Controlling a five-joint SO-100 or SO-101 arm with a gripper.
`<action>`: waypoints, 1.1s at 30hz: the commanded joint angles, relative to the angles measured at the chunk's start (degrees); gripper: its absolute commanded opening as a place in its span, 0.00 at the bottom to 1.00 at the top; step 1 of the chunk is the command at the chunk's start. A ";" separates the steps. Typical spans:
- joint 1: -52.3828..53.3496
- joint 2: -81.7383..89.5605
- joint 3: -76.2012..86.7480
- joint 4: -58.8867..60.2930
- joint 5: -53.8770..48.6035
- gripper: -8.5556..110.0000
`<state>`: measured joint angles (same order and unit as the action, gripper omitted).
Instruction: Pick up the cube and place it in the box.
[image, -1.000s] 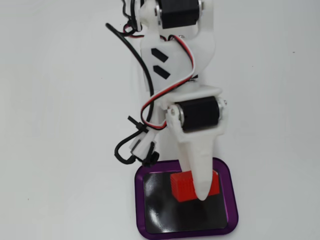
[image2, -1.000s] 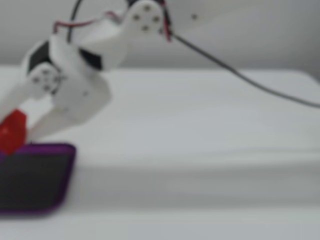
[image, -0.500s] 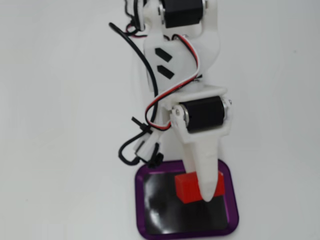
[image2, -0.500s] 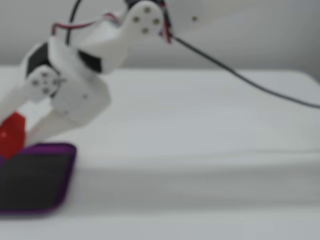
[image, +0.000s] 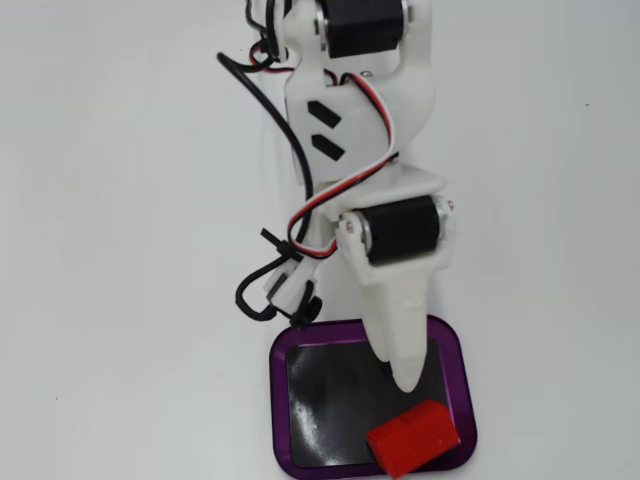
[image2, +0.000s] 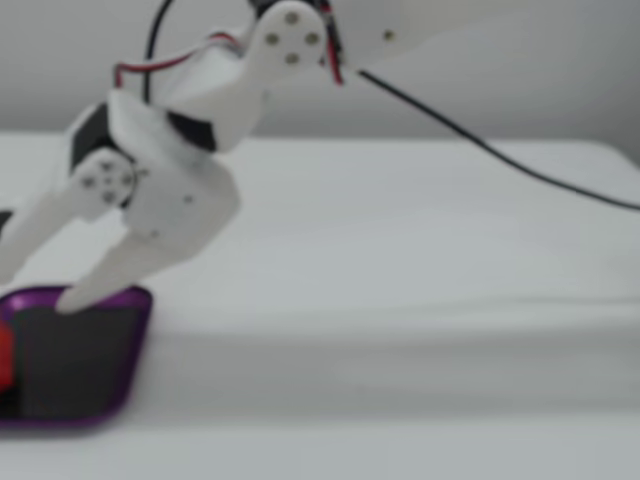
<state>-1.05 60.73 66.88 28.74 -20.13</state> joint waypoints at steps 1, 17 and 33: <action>0.26 2.72 -2.46 0.79 0.00 0.18; -0.26 32.96 -1.49 23.55 0.44 0.18; 0.44 68.82 6.94 51.42 0.70 0.18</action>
<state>-1.05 122.70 70.14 79.28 -20.04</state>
